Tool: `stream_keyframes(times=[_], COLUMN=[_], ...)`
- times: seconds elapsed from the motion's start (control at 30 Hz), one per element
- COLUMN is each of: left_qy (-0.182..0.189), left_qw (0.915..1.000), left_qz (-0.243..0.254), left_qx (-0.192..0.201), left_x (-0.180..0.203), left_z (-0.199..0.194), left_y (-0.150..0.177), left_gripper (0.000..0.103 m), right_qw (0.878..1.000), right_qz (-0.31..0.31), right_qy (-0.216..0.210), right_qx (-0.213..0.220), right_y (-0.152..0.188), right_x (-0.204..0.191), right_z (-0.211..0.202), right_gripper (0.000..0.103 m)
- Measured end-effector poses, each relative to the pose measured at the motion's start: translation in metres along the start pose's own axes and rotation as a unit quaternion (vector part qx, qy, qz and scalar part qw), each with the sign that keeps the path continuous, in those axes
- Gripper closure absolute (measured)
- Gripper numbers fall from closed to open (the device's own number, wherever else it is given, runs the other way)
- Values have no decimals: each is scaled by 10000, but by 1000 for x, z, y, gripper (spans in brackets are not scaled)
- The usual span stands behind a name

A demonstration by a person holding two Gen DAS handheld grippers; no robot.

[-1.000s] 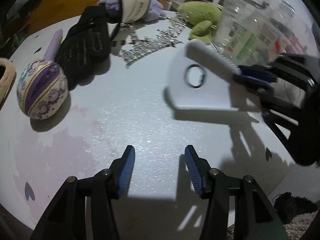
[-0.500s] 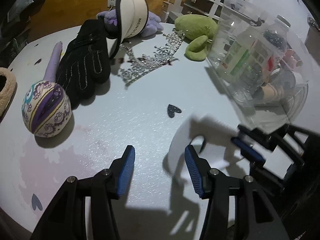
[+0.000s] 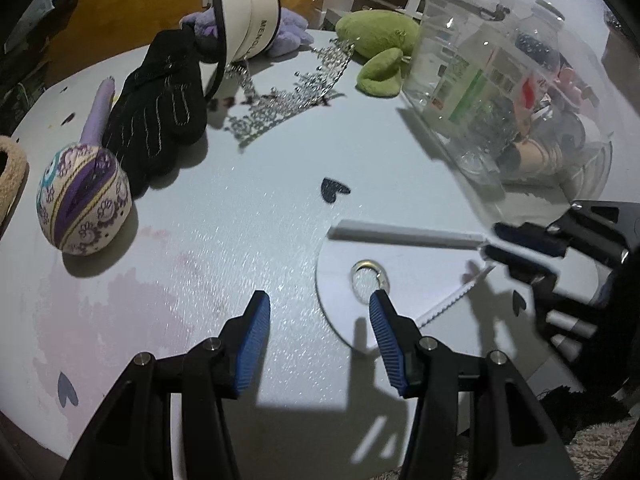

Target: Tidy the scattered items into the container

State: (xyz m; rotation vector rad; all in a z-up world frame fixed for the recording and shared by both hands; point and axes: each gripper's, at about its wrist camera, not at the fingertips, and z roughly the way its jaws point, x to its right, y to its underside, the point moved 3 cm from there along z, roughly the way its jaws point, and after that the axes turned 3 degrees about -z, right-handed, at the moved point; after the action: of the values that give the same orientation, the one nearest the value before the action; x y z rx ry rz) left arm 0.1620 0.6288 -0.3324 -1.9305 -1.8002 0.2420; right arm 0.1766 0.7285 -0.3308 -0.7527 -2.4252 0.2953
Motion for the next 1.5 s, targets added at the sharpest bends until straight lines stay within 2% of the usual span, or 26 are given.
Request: stream_keyframes(times=[0.03, 0.07, 0.1, 0.13, 0.17, 0.27, 0.37, 0.47, 0.57, 0.7, 0.73, 0.8, 0.97, 1.1, 1.23, 1.43, 1.5], left_qy=[-28, -25, -18, 5, 37, 208, 293, 257, 297, 399, 445, 503, 203, 227, 474, 1003, 965], left_qw=[10000, 10000, 10000, 9999, 9999, 9997, 9993, 9986, 9985, 9984, 9983, 9978, 9978, 9979, 9959, 9910, 9868], left_qz=[-23, -47, -71, -97, -110, -53, 170, 398, 377, 279, 260, 290, 522, 493, 640, 810, 1202], left_qx=[-19, -34, -49, -70, -87, -99, -142, -236, -255, -274, -275, -310, -368, -364, -428, -359, -502], left_x=[-1, -2, -3, -4, -5, -1, 9, 17, 17, 12, 11, 11, 12, 13, 17, 22, 33], left_z=[2, 3, 4, 5, 6, 6, 7, 12, 12, 7, 5, 3, 12, 21, 26, 22, 33], left_y=[1, 2, 2, 2, 3, 4, 7, 12, 13, 15, 17, 21, 27, 19, 10, -13, -17], left_gripper=[52, 52, 52, 52, 52, 52, 52, 52, 52, 52, 52, 52, 52, 52, 52, 52, 52], right_qw=[9993, 9970, 9938, 9900, 9853, 9730, 9673, 9734, 9803, 9817, 9816, 9806, 9742, 9679, 9600, 9380, 9342], right_qz=[357, 724, 1041, 1322, 1602, 2150, 2292, 1895, 1354, 999, 944, 890, 1233, 1580, 2039, 2984, 3133], right_qy=[-129, -240, -344, -442, -541, -805, -1071, -1281, -1428, -1594, -1633, -1713, -1808, -1845, -1778, -1525, -1427], right_qx=[-76, -157, -205, -229, -254, -241, -192, -151, -182, -279, -301, -349, -556, -651, -725, -888, -932], right_y=[4, 9, 15, 22, 29, 47, 47, 36, 23, 10, 7, 2, 9, 28, 51, 87, 93], right_x=[9, 19, 26, 32, 38, 46, 52, 50, 39, 29, 27, 24, 21, 15, 6, -5, -10], right_z=[2, 4, 6, 7, 8, 11, 12, 17, 22, 36, 40, 46, 43, 31, 15, -7, -13], right_gripper=[91, 82, 60, 50, 47, 47, 47, 47, 48, 53, 55, 67, 82, 89, 91, 91, 91])
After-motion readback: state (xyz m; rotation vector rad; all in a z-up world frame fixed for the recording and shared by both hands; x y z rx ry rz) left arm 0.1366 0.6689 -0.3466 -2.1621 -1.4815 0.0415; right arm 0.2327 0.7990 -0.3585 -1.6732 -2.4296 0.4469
